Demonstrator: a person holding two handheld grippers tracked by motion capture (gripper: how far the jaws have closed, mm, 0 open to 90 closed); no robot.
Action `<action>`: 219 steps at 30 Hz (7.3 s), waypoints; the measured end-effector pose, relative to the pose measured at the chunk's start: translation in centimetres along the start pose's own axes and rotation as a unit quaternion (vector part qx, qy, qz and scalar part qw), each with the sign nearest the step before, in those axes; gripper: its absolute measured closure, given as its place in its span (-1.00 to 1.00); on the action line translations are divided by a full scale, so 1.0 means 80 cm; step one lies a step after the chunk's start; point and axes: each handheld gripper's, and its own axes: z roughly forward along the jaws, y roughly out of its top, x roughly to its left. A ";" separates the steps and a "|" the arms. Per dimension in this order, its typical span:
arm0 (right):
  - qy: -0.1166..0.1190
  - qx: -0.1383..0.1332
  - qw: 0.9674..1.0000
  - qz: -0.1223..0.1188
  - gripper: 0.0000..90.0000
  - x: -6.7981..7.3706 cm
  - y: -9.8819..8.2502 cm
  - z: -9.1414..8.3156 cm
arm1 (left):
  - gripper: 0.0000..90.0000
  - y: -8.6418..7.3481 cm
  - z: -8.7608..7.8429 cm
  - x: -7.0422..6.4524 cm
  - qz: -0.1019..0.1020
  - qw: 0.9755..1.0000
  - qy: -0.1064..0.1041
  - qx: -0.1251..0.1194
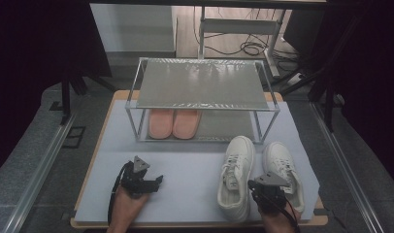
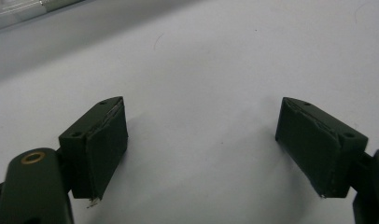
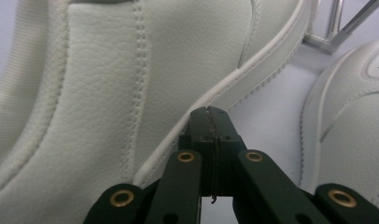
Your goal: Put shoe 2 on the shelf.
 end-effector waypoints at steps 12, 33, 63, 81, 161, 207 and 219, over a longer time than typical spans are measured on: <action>-0.009 0.025 1.000 -0.008 1.00 0.018 0.000 0.036 | -0.62 0.000 0.000 0.000 0.000 1.000 0.000 0.000; -0.011 -0.002 0.999 0.049 1.00 0.011 0.011 0.063 | -0.62 0.000 0.000 0.000 0.000 1.000 0.000 0.000; -0.041 -0.006 0.997 0.062 0.99 -0.002 0.037 0.089 | -0.62 0.000 0.000 0.000 0.000 1.000 0.000 0.001; 0.028 -0.014 0.998 0.054 1.00 -0.006 0.046 0.115 | -0.62 0.000 0.000 0.000 0.001 1.000 0.000 0.000; 0.221 0.072 0.971 -0.062 0.19 0.032 0.076 0.044 | -0.62 0.000 0.000 0.000 0.001 1.000 0.000 0.001; 0.396 0.068 0.905 0.139 0.83 -0.012 0.093 0.053 | -0.62 0.000 0.000 0.000 -0.002 1.000 0.000 -0.001; 0.433 0.035 0.885 0.168 0.83 -0.027 0.120 0.038 | -0.62 0.000 0.000 0.000 0.000 1.000 0.001 0.001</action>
